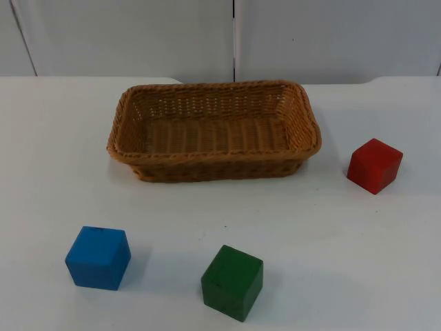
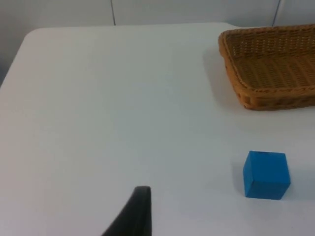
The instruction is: Pick up one cube with each hand and place exactly two cubes into the same basket, leaving the remaining cube outside.
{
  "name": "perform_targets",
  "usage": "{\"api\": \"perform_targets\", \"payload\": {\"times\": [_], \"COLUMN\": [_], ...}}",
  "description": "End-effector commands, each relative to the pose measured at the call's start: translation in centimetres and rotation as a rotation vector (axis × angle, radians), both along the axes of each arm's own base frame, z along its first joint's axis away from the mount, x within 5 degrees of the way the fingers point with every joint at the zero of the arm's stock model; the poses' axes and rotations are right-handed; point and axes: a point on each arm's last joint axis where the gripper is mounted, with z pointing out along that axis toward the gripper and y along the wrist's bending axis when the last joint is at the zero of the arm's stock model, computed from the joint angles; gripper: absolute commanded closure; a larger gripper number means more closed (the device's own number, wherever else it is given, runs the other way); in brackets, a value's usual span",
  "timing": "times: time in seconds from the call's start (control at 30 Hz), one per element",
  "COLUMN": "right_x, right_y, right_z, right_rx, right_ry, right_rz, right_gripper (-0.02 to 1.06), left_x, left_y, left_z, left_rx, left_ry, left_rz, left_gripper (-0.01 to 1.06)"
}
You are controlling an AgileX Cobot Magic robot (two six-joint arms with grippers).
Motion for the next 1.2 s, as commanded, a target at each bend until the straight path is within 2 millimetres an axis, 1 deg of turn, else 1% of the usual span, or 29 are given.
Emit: {"api": "perform_targets", "payload": {"times": [0.0, 0.1, 0.2, 0.33, 0.43, 0.6, 0.63, 0.77, 0.8, 0.97, 1.0, 1.07, 1.17], "right_x": [0.1, 0.3, 0.4, 0.5, 0.7, 0.9, 0.9, 2.0, 2.0, 4.2, 4.2, 5.6, 6.9], "right_y": [0.0, 0.1, 0.1, 0.1, 0.1, 0.1, 0.1, 0.2, 0.2, 0.5, 0.5, 0.7, 0.8], "right_z": [0.5, 0.6, 0.8, 1.1, 1.4, 3.0, 3.0, 3.9, 3.9, 4.7, 4.7, 4.8, 5.0], "right_rx": [-0.001, -0.005, -0.017, -0.013, -0.009, -0.004, -0.004, -0.012, -0.012, -0.016, -0.016, -0.021, -0.023], "right_ry": [-0.025, -0.022, -0.050, -0.091, -0.126, -0.172, -0.172, -0.129, -0.129, -0.059, -0.059, -0.015, 0.010], "right_rz": [0.000, 0.002, 0.009, 0.009, 0.010, 0.010, 0.010, 0.009, 0.009, 0.011, 0.011, 0.011, 0.012], "right_gripper": [-0.01, -0.01, -0.01, -0.01, -0.01, -0.01, -0.01, -0.01, -0.01, -0.01, -0.01, -0.01, -0.01], "left_x": [-0.1, 0.1, 0.9, 1.6, 2.1, 3.2, 3.2, 4.0, 4.0, 5.2, 5.2, 5.9, 6.6], "left_y": [-0.2, -0.4, -0.4, -0.5, -0.5, -0.5, -0.5, -0.5, -0.5, -0.6, -0.6, -0.7, -0.9], "left_z": [0.3, 1.0, 2.0, 2.7, 2.9, 3.1, 3.1, 3.2, 3.2, 3.1, 3.1, 3.0, 2.9], "left_rx": [-0.036, -0.055, -0.058, -0.063, -0.066, -0.066, -0.066, -0.067, -0.067, -0.071, -0.071, -0.084, -0.090], "left_ry": [-0.026, -0.022, -0.022, -0.014, -0.001, 0.027, 0.027, 0.041, 0.041, 0.084, 0.084, 0.118, 0.138], "left_rz": [-0.009, -0.021, -0.020, -0.020, -0.020, -0.017, -0.017, -0.014, -0.014, -0.013, -0.013, -0.017, -0.043], "left_gripper": [0.00, 0.00, 0.00, 0.00, 0.00, 0.00, 0.00, 0.00, 0.00, 0.00, 0.00, 0.00, 0.00]}}
